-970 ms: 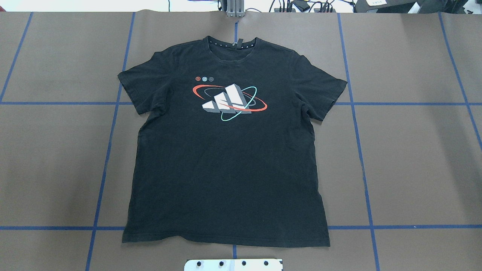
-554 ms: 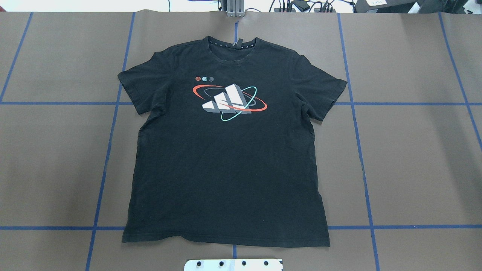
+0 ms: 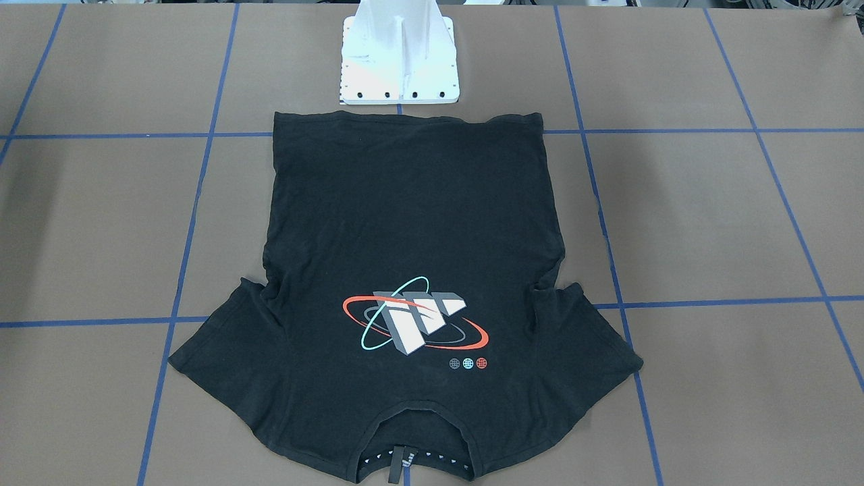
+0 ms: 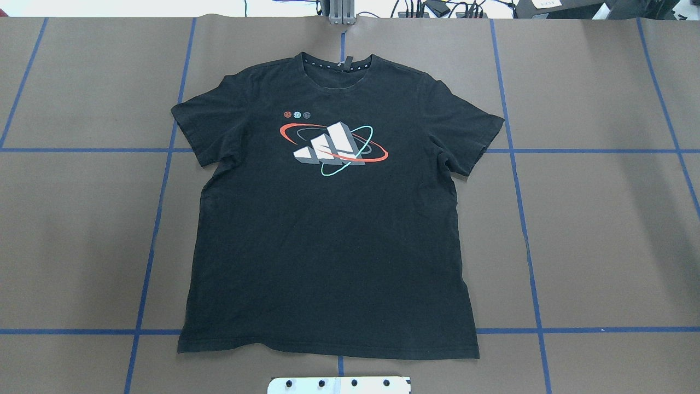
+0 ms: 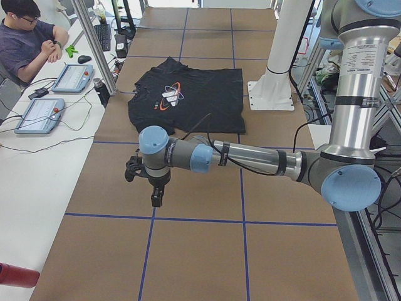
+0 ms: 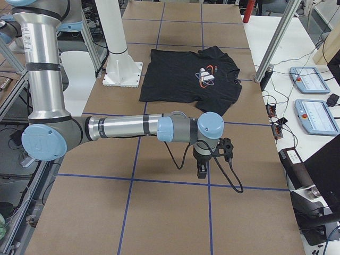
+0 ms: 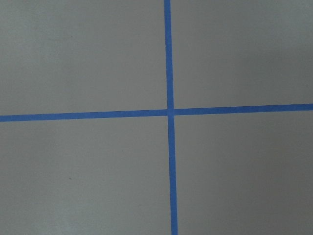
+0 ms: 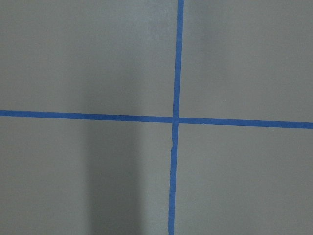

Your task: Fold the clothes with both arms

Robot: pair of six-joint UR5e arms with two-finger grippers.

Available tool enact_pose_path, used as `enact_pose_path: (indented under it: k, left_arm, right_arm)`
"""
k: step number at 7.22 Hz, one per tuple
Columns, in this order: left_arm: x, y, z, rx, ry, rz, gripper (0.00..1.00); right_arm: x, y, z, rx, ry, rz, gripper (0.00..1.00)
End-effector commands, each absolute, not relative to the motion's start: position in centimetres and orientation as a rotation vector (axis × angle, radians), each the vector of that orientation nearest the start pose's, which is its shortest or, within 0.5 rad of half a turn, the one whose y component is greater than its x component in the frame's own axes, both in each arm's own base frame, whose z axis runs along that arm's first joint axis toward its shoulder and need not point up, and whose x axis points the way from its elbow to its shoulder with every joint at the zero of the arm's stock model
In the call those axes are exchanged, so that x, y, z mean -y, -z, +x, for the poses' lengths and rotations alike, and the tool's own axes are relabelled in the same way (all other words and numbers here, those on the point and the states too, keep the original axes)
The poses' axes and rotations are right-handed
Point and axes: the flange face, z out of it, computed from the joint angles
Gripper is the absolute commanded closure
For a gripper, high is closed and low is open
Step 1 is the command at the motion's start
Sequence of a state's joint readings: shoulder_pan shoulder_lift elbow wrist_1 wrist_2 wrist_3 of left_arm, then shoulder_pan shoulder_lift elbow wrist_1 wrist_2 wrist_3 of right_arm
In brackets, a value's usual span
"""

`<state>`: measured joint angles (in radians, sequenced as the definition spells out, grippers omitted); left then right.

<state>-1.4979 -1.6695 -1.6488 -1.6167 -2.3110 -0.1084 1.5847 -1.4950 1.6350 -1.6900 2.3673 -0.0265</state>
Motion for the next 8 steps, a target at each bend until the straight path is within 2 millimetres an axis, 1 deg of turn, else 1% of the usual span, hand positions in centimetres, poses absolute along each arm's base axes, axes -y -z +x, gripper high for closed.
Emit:
enact_pose_path:
  k: [1,2,3,4,5,6,7,8]
  left_arm:
    - [57.0,-52.3,-1.8,-0.815,-0.094,0.214,0.00]
    - [57.3,-51.9,-1.4,-0.832,-0.122,0.257,0.00]
    - [57.6,-51.1,0.9,-0.839,-0.191,0.318,0.00]
    - [57.6,-50.9,2.2,-0.847,-0.211,0.336,0.00]
    - [59.0,-49.8,3.5,-0.855,-0.231,0.351,0.00]
    - [61.3,-46.6,4.1,-0.869,-0.214,0.385,0.00]
    - [63.0,-45.4,5.0,-0.894,-0.148,0.365,0.00]
    - [63.0,-46.4,9.7,-0.910,-0.175,0.358,0.00]
  right_arm:
    - [55.7,-56.1,2.4,0.802,-0.044,-0.002,0.00]
    - [56.6,-54.9,-0.1,0.804,-0.124,-0.047,0.00]
    - [57.7,-52.7,-1.6,0.811,-0.091,-0.021,0.00]
    - [59.7,-49.9,-3.7,0.819,-0.049,0.006,0.00]
    - [61.6,-46.4,-5.6,0.824,-0.008,0.047,0.00]
    - [62.3,-46.8,-7.5,0.831,0.005,0.023,0.00]
    - [63.0,-46.8,-9.4,0.859,0.072,0.112,0.00]
    - [63.1,-48.0,-11.1,0.876,0.097,0.140,0.00]
